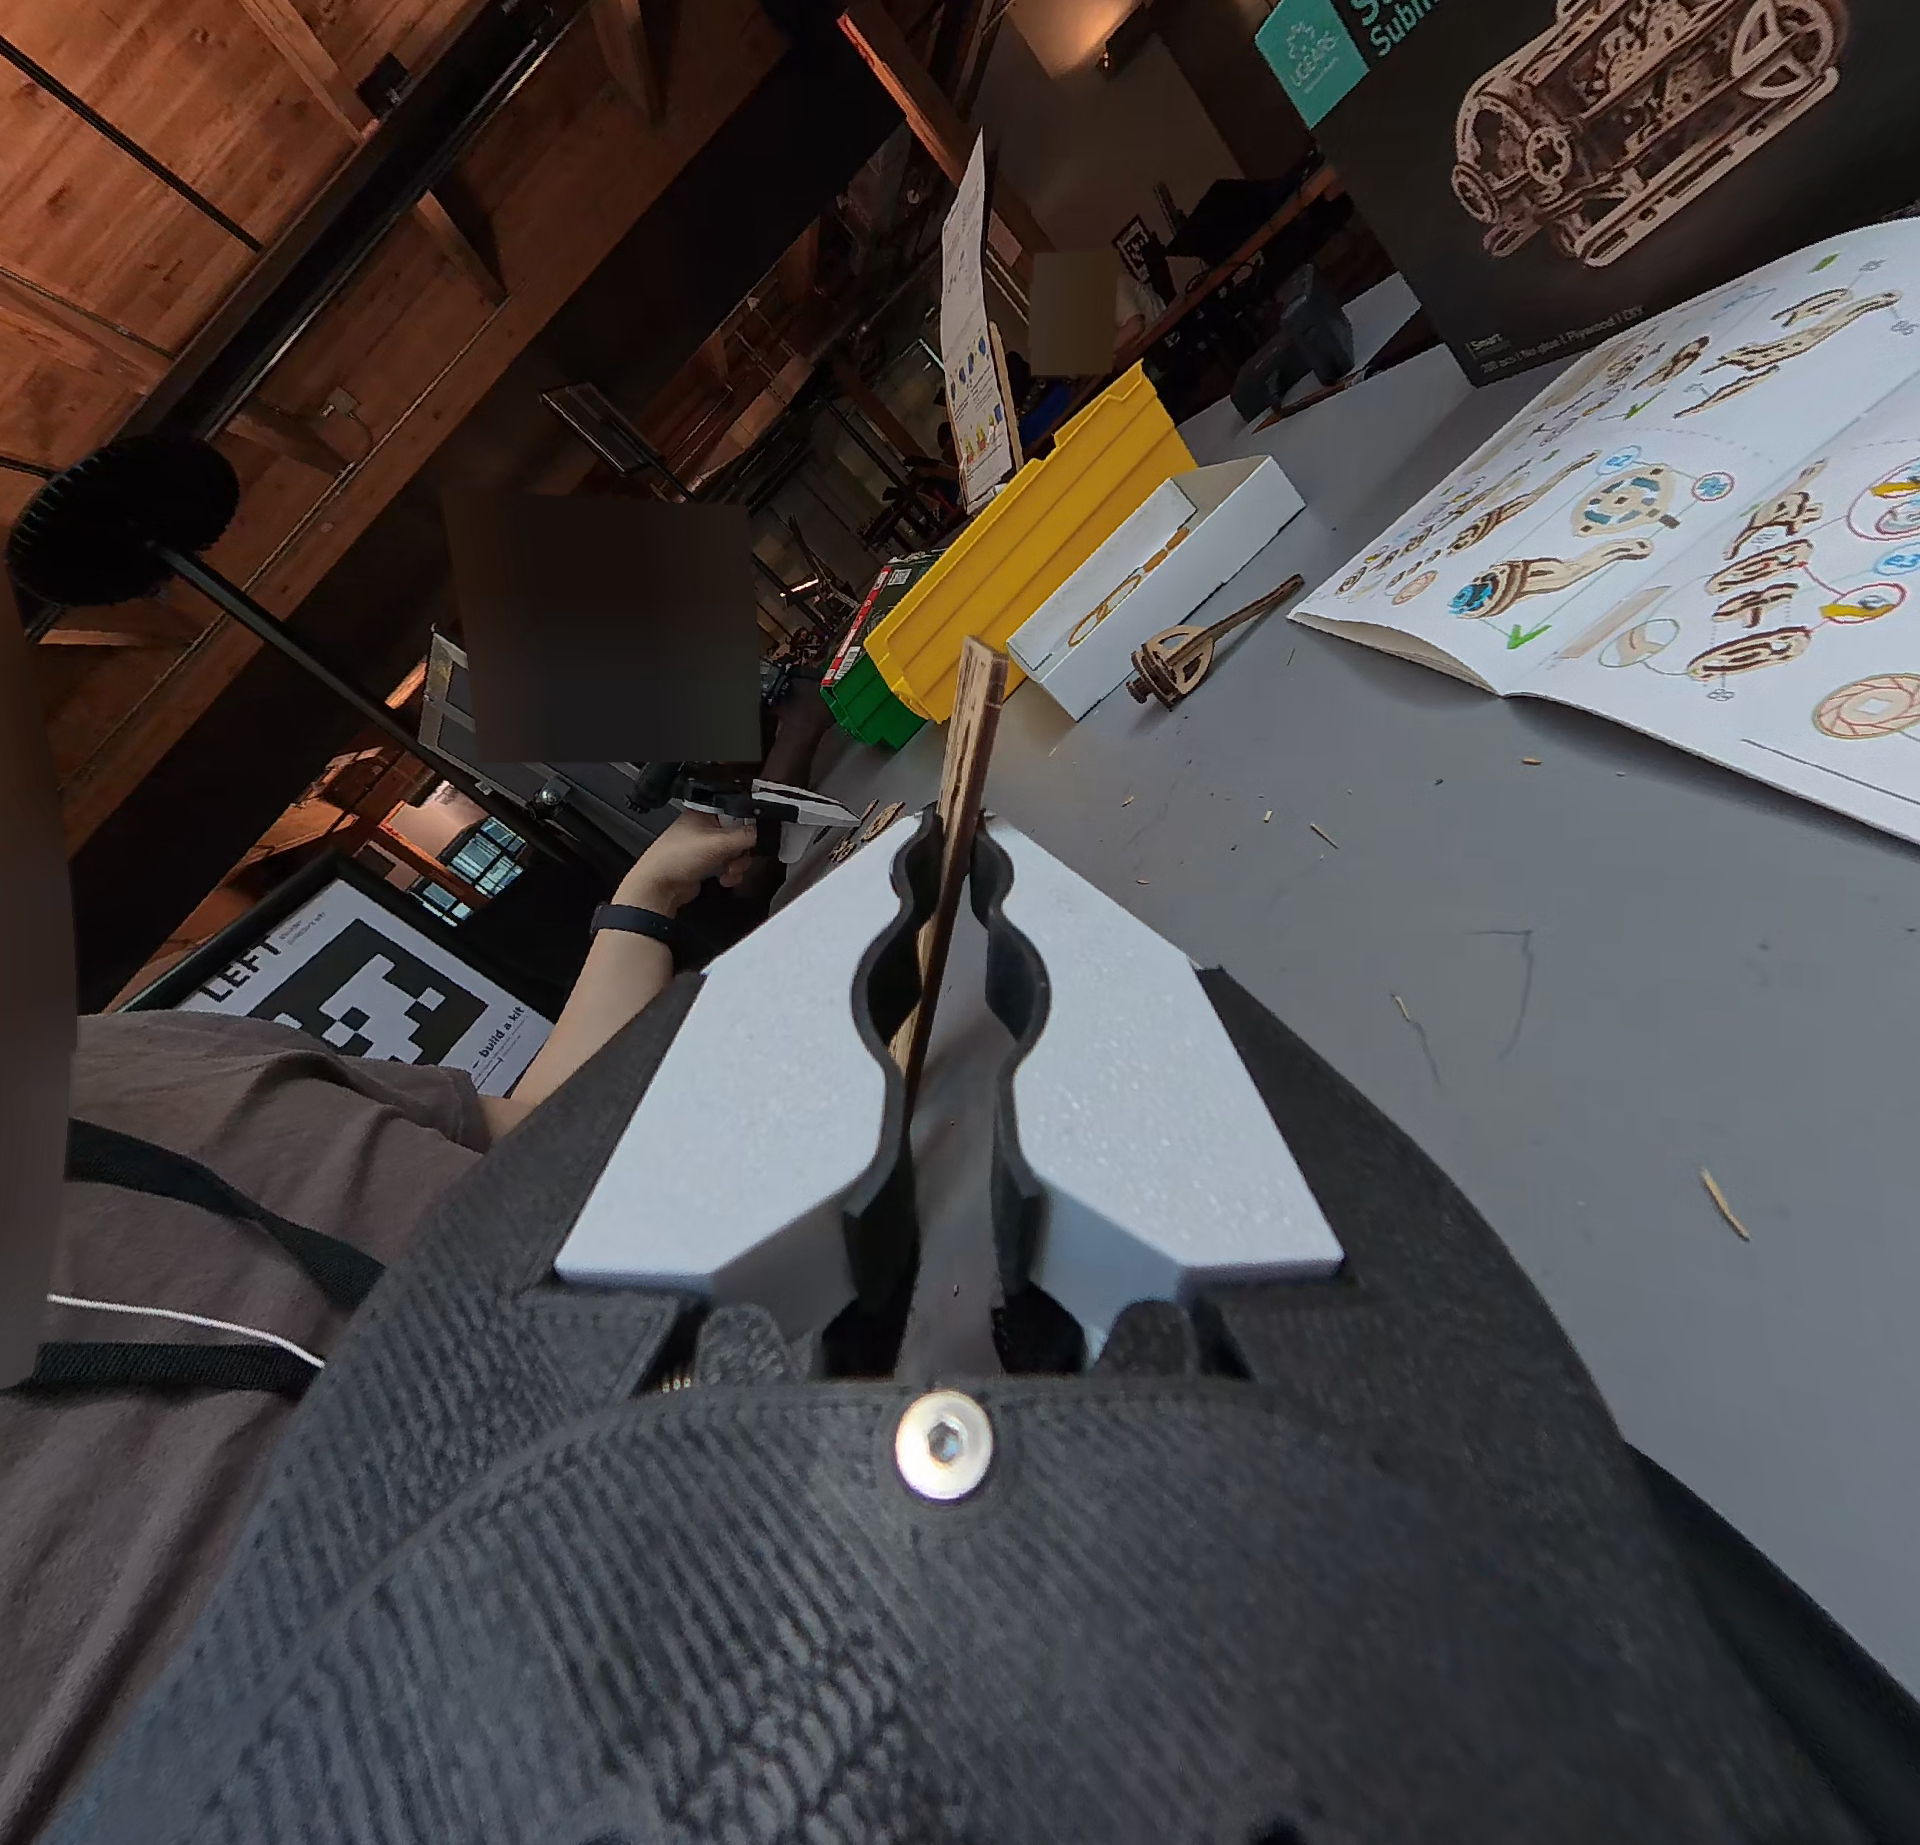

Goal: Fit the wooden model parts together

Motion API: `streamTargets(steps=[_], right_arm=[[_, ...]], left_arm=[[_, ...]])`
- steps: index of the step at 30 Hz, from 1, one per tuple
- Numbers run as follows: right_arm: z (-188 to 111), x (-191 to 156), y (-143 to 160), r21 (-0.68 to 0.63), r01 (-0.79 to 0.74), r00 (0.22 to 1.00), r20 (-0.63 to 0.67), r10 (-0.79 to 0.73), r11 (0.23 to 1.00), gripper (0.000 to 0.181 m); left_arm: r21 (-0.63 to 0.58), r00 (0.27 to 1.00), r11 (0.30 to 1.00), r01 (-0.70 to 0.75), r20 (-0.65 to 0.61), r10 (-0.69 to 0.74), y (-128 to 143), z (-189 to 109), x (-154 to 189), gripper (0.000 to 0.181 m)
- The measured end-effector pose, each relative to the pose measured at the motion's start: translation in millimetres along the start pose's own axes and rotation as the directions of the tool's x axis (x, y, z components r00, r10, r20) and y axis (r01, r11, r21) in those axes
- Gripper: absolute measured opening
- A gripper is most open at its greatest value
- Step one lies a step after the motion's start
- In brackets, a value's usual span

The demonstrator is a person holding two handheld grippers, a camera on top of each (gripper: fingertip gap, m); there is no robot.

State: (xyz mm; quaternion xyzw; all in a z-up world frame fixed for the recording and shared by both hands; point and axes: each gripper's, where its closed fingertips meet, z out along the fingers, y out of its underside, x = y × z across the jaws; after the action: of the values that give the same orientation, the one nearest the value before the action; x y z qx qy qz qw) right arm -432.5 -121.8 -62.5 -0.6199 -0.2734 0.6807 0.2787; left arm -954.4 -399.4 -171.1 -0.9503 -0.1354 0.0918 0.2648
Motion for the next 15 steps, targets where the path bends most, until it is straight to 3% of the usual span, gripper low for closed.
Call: streamTargets(steps=[4,9,12,13,15], right_arm=[[0.1,-0.5,0.8,-0.003,0.004,1.0,-0.001,-0.004,1.0,0.003],[0.8,-0.3,1.9,-0.011,0.008,1.0,-0.006,-0.008,1.0,0.004],[1.9,-0.2,3.6,-0.022,0.019,1.0,-0.013,-0.019,1.0,0.004],[2.2,0.0,3.9,-0.025,0.02,1.0,-0.014,-0.021,0.999,0.004],[2.6,0.0,4.4,-0.029,0.019,1.0,-0.014,-0.019,0.999,0.004]], left_arm=[[0.027,0.999,0.999,0.042,-0.004,-0.042,-3.0,-5.6,0.5,0.038],[0.177,1.0,0.984,-0.017,0.0,0.017,-37.8,-34.5,19.3,0.048],[0.382,0.972,0.924,-0.02,-0.208,0.107,-93.3,-67.1,88.2,0.05],[0.468,0.93,0.884,0.003,-0.325,0.169,-115.8,-82.6,126.0,0.051],[0.557,0.778,0.827,0.07,-0.549,0.304,-147.5,-110.1,207.1,0.052]])
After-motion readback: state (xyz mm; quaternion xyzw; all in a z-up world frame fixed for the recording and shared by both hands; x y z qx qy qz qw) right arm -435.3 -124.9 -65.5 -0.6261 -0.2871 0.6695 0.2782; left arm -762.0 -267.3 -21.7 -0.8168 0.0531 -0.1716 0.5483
